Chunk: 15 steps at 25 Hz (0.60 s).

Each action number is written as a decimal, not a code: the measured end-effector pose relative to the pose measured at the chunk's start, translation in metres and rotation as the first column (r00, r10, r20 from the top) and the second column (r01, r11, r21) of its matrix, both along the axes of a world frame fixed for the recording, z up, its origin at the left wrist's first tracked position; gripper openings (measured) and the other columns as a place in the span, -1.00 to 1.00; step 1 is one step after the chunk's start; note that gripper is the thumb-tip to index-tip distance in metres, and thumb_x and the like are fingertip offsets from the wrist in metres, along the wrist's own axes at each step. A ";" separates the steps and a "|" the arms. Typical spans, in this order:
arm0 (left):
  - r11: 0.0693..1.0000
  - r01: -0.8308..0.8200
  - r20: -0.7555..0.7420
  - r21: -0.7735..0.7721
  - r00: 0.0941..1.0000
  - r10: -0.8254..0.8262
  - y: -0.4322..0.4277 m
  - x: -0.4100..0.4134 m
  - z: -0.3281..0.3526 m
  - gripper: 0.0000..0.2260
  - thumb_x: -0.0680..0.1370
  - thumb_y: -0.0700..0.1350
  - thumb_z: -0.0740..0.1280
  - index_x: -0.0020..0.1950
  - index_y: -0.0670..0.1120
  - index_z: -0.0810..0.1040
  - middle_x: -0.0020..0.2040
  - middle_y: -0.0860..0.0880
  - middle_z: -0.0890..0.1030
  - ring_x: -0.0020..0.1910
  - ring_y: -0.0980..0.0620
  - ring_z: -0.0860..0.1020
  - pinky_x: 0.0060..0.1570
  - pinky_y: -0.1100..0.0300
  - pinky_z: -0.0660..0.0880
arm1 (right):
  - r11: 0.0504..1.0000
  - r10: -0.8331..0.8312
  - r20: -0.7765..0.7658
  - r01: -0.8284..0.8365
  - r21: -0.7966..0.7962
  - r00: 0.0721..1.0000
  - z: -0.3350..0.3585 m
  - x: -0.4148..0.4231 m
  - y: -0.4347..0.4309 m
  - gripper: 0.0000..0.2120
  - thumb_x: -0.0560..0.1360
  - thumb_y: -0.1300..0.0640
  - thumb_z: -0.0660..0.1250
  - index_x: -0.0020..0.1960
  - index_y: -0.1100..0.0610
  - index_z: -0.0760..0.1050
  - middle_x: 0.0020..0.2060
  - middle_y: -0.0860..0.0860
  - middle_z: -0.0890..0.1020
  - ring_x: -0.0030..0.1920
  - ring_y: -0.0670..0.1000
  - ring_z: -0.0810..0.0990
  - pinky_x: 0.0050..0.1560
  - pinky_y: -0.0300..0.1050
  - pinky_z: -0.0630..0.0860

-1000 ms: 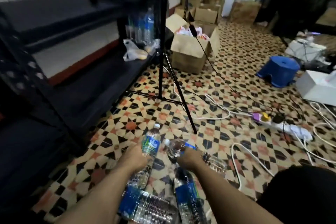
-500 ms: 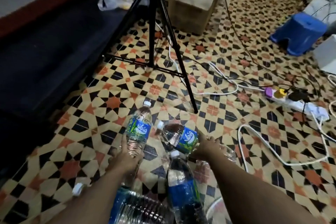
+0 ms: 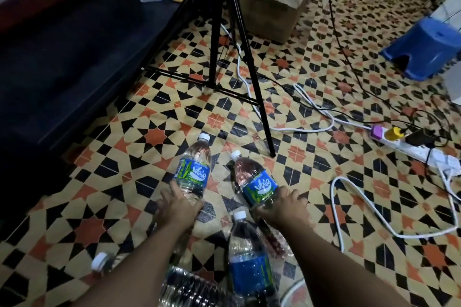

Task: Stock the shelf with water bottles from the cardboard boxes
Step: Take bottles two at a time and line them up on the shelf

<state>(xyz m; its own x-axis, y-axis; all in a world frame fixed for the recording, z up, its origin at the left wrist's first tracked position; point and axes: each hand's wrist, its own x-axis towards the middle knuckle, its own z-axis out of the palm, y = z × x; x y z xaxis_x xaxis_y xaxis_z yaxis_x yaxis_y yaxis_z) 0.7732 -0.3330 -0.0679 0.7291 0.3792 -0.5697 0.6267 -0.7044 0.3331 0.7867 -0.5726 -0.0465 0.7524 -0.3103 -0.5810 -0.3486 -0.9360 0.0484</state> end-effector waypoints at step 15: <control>0.907 -0.391 -0.023 -0.156 0.919 0.393 -0.029 0.039 -0.006 -0.11 0.20 0.04 0.68 0.34 -0.16 0.26 0.23 -0.26 0.53 0.18 -0.24 0.53 0.13 -0.03 0.53 | 0.973 -0.174 0.092 0.157 0.167 0.980 -0.024 0.003 0.010 -0.16 0.28 -0.17 0.55 0.37 0.06 0.19 0.30 0.17 0.44 0.22 0.19 0.50 0.24 0.22 0.50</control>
<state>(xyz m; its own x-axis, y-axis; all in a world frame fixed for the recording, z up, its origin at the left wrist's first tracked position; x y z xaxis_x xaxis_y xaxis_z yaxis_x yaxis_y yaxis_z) 0.8123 -0.3625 -0.0744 0.5452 0.5436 -0.6382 0.8382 -0.3422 0.4246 0.7896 -0.5631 -0.0710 0.7578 -0.3463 -0.5530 -0.4946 -0.8576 -0.1407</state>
